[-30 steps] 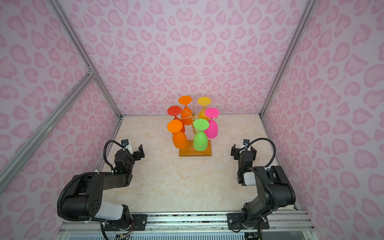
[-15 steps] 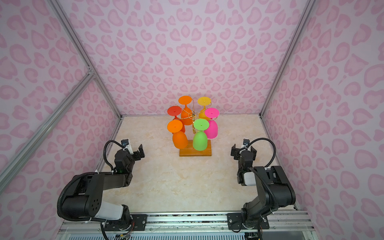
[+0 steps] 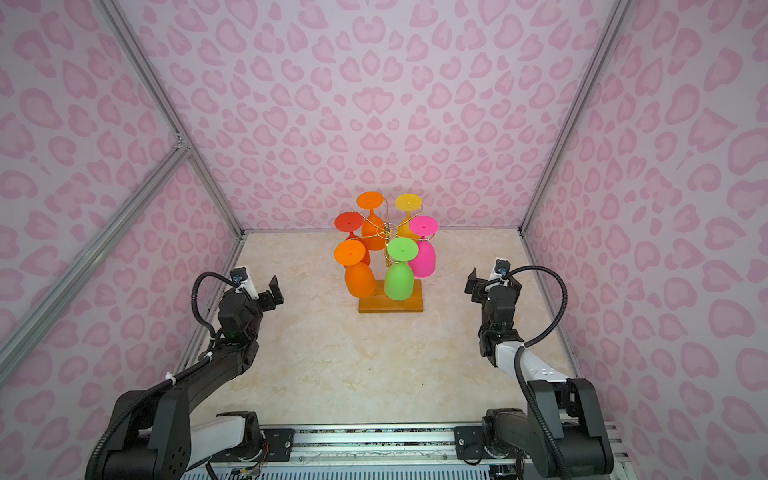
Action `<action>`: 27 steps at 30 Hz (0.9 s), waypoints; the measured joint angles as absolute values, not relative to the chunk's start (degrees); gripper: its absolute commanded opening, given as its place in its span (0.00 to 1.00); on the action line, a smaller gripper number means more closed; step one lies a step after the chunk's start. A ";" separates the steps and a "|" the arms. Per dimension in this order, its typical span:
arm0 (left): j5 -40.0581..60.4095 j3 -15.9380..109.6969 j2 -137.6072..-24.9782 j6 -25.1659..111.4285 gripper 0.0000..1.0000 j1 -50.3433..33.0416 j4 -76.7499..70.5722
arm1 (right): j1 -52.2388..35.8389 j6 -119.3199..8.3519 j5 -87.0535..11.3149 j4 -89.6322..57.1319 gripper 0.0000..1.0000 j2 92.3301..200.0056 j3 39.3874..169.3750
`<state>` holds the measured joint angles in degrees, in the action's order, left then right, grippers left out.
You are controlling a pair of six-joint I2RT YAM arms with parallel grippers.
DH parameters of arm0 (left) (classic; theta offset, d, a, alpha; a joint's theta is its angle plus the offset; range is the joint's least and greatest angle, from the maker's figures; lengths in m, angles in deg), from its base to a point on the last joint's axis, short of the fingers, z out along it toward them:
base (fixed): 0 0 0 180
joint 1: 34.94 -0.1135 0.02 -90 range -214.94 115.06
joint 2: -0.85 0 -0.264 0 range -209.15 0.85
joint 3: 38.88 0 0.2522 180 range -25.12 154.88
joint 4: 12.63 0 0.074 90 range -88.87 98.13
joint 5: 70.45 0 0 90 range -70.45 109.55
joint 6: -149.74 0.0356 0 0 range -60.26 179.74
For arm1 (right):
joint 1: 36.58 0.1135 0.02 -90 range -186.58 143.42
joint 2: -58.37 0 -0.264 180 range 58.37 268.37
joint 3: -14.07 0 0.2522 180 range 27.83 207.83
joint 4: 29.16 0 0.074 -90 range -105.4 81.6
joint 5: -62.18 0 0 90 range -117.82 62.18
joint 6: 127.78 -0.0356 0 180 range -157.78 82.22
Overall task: Take the wine glass off the wine glass rack
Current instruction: 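Raise both arms toward the rack, right gripper reaching the magenta glass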
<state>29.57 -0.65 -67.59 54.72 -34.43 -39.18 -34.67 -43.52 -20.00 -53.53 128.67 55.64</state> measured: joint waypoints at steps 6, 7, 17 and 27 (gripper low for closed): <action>25.98 3.30 -61.34 48.34 0.98 -34.12 -35.97 | -34.71 -50.12 -27.41 -39.63 0.97 123.27 67.79; 24.83 3.87 -60.78 47.27 0.98 -33.92 -35.36 | -34.71 -51.32 -28.75 -37.81 0.96 122.86 69.65; 13.22 8.72 -57.80 38.85 0.98 -30.93 -29.46 | -35.11 -66.30 -44.77 -25.99 0.86 125.59 91.07; 8.80 10.52 -58.04 36.86 0.98 -28.55 -27.14 | -34.80 -80.55 -61.36 -24.48 0.71 137.17 100.69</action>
